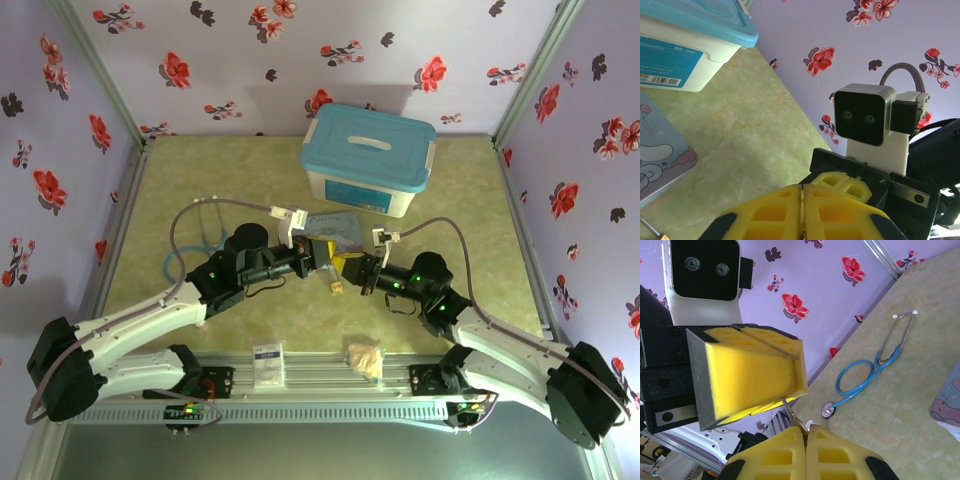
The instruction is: Unlock the padlock with the key
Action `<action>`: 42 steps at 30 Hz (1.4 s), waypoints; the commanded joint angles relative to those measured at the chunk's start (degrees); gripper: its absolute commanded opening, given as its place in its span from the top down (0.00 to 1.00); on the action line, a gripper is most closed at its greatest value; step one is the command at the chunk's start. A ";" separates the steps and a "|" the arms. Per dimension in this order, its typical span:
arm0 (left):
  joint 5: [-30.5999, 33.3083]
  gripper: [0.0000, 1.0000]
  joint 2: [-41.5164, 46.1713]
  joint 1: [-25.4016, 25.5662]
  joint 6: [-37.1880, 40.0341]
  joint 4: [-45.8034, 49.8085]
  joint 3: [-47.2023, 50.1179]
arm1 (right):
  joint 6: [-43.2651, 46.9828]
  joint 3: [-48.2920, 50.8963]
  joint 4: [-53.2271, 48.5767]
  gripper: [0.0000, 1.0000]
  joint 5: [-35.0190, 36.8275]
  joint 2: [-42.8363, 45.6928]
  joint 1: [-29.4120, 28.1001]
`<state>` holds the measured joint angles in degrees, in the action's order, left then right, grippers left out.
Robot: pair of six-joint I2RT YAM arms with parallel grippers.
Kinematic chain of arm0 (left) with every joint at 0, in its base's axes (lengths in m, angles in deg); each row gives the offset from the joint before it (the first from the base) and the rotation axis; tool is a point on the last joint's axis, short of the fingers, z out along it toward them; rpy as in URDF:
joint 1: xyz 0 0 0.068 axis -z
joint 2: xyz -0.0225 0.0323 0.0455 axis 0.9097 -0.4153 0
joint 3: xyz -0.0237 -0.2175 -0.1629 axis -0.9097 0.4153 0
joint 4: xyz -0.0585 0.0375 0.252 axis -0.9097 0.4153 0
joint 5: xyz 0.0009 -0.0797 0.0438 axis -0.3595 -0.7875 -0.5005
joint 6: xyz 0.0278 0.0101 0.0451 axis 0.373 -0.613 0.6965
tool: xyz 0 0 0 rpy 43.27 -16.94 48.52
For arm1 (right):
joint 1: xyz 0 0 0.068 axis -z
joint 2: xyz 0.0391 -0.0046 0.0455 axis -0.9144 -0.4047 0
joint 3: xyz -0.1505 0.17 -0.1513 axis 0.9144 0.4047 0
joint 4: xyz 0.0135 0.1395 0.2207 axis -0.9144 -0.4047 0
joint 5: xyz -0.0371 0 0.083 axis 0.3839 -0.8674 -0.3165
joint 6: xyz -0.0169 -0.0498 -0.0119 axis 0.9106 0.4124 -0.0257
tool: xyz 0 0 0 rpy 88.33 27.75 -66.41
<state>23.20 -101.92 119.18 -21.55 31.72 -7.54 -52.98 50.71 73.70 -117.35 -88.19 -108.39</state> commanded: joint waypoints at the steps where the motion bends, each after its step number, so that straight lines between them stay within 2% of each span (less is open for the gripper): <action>1: -1.79 0.93 -0.12 0.60 0.26 0.07 -0.68 | -0.74 -0.07 2.34 1.00 -0.19 -1.10 -0.04; 4: -1.72 1.00 -0.32 0.61 0.21 0.06 -0.77 | -0.97 0.03 2.92 0.98 -0.02 -1.48 -0.05; 6: -1.64 1.00 -0.17 0.60 0.18 0.11 -0.85 | -1.06 0.17 3.08 0.86 0.37 -1.41 -0.03; 9: -1.20 1.00 0.42 0.60 -0.40 -0.53 -0.77 | -1.59 0.87 4.40 0.47 0.62 -0.97 -0.07; 10: -1.10 1.00 0.74 0.60 -0.84 -1.17 -0.69 | -1.79 1.22 5.43 0.43 0.45 -0.92 -0.03; 12: -1.17 1.00 1.23 0.59 -1.69 -3.10 -0.26 | -2.64 1.48 7.59 0.43 -0.05 -1.24 -0.10; 15: -1.25 1.00 2.00 0.60 -2.80 -5.27 0.19 | -4.71 2.09 13.72 0.45 -1.52 -2.90 -0.07; 20: -1.27 1.00 2.57 0.47 -2.98 -5.47 0.26 | -6.39 2.45 19.73 0.66 -2.80 -5.01 -0.10; 23: -1.25 1.00 2.73 0.42 -3.08 -5.55 0.46 | -6.83 2.88 21.57 0.75 -2.81 -5.39 -0.10; 27: -1.27 1.00 2.49 0.36 -3.66 -6.25 0.81 | -6.79 3.25 22.28 0.77 -2.23 -5.11 -0.04; 40: -1.20 1.00 2.29 -0.14 -3.26 -5.67 1.21 | -5.61 4.03 19.53 0.97 -1.48 -3.46 -0.10; 41: -0.97 0.94 2.35 -0.36 -3.34 -5.57 1.25 | -5.39 4.10 18.98 0.97 -1.27 -3.21 -0.06; 42: -0.40 0.83 2.51 -0.43 -3.32 -5.48 1.37 | -5.23 4.13 18.08 0.98 -1.03 -2.94 -0.08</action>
<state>22.61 -100.58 119.40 -24.69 27.22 -7.01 -59.25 53.95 92.65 -119.19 -92.50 -108.43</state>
